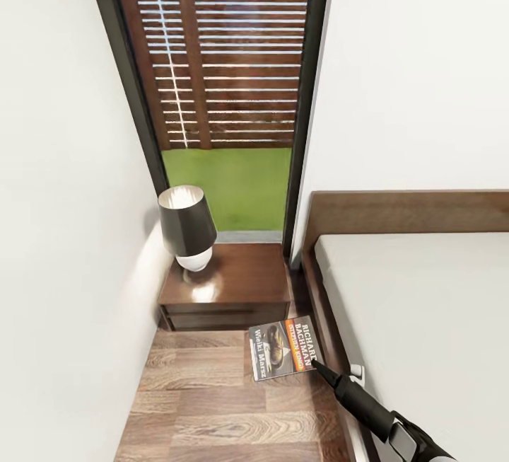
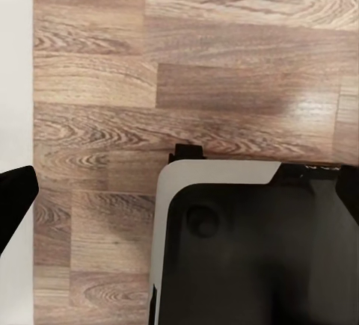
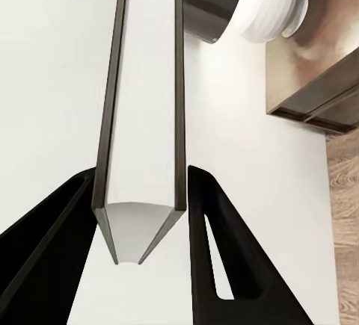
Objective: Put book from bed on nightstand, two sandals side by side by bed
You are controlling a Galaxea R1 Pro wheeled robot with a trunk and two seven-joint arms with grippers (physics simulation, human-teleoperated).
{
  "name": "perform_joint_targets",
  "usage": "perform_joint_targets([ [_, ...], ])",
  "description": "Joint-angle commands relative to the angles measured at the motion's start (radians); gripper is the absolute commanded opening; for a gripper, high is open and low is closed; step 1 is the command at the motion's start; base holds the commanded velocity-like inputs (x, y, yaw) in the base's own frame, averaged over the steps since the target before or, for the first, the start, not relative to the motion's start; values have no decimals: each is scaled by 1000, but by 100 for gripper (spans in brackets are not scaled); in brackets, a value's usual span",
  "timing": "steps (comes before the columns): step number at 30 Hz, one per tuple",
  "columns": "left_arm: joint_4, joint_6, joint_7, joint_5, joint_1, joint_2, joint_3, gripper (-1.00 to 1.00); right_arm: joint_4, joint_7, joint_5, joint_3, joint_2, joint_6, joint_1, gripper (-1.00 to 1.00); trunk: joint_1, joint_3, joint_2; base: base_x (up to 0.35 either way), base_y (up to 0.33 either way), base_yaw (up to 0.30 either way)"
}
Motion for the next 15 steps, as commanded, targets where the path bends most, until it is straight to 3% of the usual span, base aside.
perform_joint_targets([
  [1, 1, -3, -4, 11, -1, 0, -7, 100, 0, 3, -8, 4, 0, 10, -1, -100, 0, -1, -2, 0, 0, 0],
  [10, 1, -3, -4, 11, -1, 0, -7, 100, 1, 3, -4, 4, 0, 10, -1, -100, 0, -1, -2, 0, 0, 0],
  [15, 1, -3, -4, 11, 0, 0, -7, 100, 2, 3, -4, 4, 0, 10, -1, -100, 20, -16, -37, 0, 0, 0],
])
